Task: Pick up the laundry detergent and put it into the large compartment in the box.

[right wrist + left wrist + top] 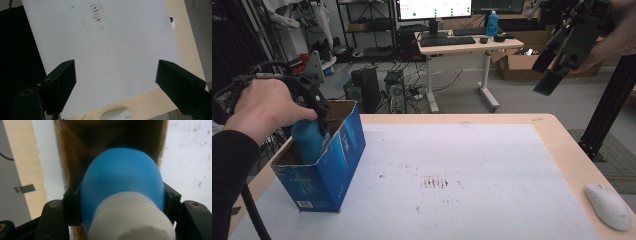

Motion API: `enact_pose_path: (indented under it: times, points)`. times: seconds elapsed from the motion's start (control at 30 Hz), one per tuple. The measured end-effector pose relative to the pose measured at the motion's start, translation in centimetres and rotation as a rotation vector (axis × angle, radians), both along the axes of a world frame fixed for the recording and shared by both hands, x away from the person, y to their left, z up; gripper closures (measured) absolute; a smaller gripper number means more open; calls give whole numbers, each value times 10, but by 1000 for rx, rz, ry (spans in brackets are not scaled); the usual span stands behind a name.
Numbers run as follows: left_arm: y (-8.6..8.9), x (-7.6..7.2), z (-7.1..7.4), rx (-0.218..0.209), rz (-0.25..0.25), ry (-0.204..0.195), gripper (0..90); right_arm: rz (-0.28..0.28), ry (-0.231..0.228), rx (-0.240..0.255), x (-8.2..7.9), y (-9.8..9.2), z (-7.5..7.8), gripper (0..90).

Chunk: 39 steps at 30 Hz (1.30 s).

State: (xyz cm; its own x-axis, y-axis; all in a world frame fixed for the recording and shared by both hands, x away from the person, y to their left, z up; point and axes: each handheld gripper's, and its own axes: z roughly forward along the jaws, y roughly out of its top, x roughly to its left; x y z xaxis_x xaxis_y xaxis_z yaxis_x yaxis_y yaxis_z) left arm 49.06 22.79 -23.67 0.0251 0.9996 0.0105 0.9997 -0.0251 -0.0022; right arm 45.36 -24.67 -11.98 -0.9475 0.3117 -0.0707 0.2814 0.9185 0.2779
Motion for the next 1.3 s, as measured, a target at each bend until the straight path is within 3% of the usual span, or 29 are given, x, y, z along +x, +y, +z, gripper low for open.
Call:
enact_pose_path:
  times: [0.03,0.27,0.57,1.3]
  points:
    - [1,0,-8,-5,2,7,379,0,2,1,0,0,-1,169]
    - [3,1,-30,-3,5,30,379,-4,5,-4,1,-2,-3,169]
    - [4,2,-45,-2,3,53,378,-4,6,-4,1,-2,-4,169]
    - [4,0,-46,-4,-11,60,372,-7,6,-3,-1,-4,-5,169]
